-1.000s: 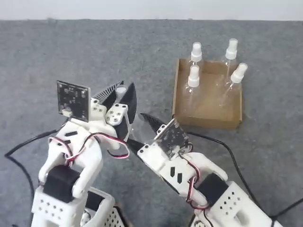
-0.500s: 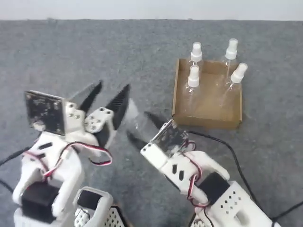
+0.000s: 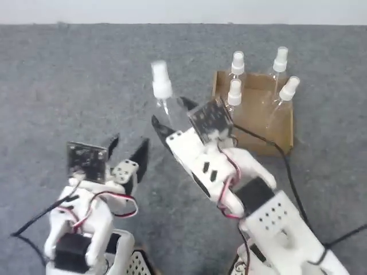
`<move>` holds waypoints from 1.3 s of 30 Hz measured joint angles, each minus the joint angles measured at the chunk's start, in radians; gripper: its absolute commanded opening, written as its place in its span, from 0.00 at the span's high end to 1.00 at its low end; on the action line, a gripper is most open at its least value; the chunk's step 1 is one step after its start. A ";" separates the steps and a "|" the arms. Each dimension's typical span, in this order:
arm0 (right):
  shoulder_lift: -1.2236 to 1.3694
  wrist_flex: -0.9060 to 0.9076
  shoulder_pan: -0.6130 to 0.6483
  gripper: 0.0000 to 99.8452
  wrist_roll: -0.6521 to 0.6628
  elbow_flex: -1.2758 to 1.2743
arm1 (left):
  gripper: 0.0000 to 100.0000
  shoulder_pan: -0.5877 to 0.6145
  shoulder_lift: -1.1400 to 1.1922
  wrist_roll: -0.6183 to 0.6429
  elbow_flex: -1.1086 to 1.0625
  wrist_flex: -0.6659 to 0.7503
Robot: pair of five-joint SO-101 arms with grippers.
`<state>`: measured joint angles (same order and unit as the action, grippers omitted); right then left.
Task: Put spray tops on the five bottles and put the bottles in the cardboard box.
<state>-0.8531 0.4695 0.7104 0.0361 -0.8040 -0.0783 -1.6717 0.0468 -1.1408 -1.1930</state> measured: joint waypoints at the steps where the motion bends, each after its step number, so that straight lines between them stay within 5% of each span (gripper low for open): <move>1: 0.025 0.000 0.000 0.99 0.000 0.020 | 0.70 -0.020 -0.014 0.000 -0.028 0.006; 12: 0.098 0.341 0.072 0.99 -0.098 0.296 | 0.70 -0.160 -0.089 0.000 -0.097 0.097; 24: -0.080 0.677 -0.002 0.99 -0.009 0.399 | 0.70 -0.166 -0.057 -0.002 -0.124 0.129; 39: -0.147 0.792 -0.597 0.99 0.256 0.344 | 0.70 -0.163 -0.057 -0.002 -0.176 0.129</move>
<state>-1.0004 1.2612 0.1135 0.2923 -0.4603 -0.2409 -1.7285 0.0453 -1.3172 -1.0641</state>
